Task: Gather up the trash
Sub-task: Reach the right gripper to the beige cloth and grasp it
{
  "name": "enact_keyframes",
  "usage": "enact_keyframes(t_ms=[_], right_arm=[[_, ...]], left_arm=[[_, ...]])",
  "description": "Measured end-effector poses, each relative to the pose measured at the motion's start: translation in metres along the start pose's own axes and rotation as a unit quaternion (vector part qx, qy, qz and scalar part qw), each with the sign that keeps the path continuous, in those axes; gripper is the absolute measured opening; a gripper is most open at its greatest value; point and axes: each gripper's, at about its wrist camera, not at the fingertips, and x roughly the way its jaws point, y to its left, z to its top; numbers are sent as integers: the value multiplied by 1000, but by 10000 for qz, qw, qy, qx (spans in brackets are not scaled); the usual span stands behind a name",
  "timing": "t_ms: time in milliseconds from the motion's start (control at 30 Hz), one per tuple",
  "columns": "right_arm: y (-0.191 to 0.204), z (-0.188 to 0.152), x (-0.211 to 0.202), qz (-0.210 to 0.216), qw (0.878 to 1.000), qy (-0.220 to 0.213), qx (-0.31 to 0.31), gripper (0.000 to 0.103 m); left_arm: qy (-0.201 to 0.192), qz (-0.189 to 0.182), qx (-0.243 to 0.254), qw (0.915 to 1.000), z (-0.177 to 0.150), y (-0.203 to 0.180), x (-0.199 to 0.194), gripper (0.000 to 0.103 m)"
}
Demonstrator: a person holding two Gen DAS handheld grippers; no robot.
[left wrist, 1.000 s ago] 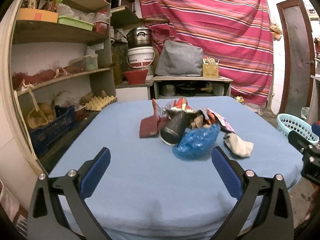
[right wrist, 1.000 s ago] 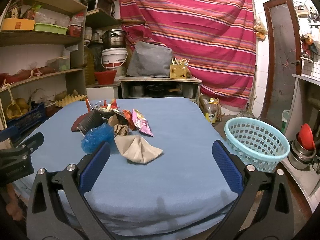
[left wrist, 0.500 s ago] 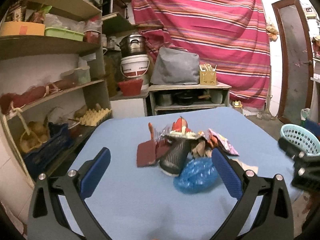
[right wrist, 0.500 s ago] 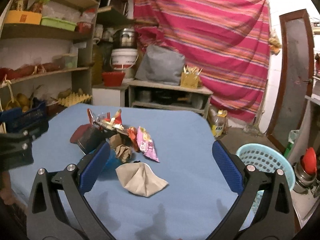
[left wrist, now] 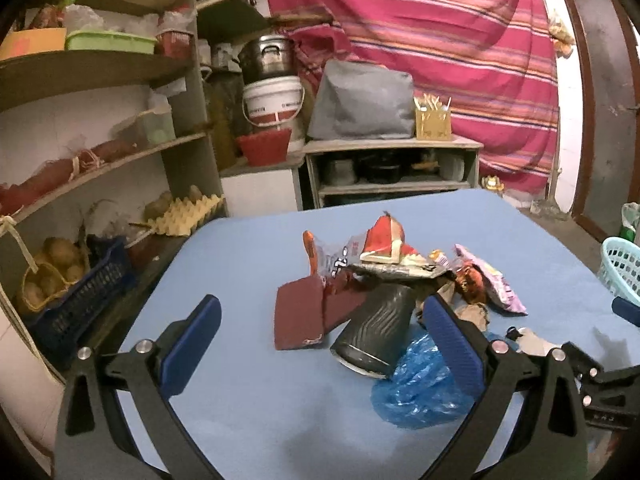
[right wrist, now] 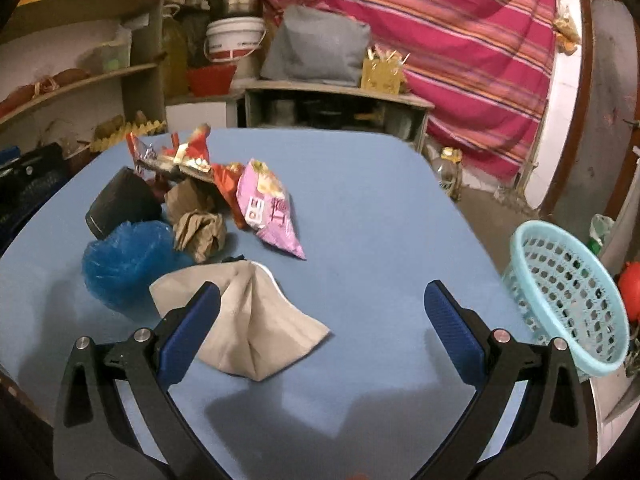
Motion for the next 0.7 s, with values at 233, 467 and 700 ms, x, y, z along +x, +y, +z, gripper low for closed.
enact_keyframes(t_ms=[233,467,700], right_arm=[[23,1,22,117,9992,261,-267,99],[28,-3,42,677,9943,818,-101,72],[22,2,30,1250,9891,764,-143,18]], left_arm=[[337,-132,-134,9993,2,12,27,99],[508,-202,-176,9984,-3,24,33,99],[585,-324,16,9978,-7,9,36,99]])
